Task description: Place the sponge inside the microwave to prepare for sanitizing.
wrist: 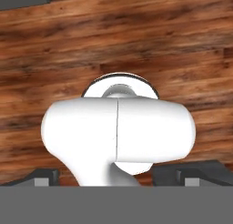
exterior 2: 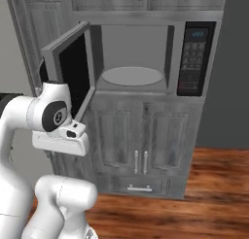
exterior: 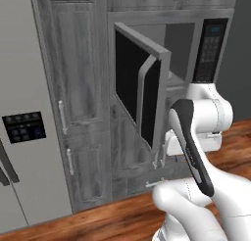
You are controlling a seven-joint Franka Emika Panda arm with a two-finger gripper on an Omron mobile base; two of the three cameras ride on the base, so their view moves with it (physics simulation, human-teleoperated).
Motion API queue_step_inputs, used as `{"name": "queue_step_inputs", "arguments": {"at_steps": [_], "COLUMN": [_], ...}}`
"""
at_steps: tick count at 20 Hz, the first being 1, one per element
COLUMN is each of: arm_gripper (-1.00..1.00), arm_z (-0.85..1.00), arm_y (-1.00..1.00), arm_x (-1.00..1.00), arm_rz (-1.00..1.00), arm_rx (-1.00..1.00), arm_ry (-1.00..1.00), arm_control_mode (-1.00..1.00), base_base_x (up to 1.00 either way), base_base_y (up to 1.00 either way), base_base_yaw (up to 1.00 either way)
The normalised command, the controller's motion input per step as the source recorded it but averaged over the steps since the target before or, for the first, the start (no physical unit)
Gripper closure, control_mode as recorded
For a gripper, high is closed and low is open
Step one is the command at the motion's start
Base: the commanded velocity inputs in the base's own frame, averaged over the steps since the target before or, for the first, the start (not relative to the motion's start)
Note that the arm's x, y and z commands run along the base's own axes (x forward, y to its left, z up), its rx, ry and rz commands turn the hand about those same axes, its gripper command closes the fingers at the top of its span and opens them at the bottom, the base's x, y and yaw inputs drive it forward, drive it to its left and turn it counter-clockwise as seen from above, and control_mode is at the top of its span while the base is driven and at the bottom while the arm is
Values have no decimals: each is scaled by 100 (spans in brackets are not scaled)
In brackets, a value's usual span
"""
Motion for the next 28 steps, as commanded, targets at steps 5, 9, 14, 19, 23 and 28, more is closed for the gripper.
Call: {"name": "queue_step_inputs", "arguments": {"at_steps": [5, 9, 14, 19, 23, 28], "arm_gripper": [-100, -100, -100, -100, -100, -100], "arm_z": [0, 0, 0, 0, 0, 0], "arm_y": [0, 0, 0, 0, 0, 0], "arm_x": [0, 0, 0, 0, 0, 0], "arm_rz": [0, 0, 0, 0, 0, 0], "arm_rx": [0, 0, 0, 0, 0, 0], "arm_ry": [0, 0, 0, 0, 0, 0], "arm_control_mode": [100, 100, 100, 100, 100, 100], "base_base_x": [-29, -25, -15, -16, -8, -3], "base_base_y": [52, 63, 75, 85, 82, 82], "base_base_yaw": [0, 0, 0, 1, 3, 4]}}
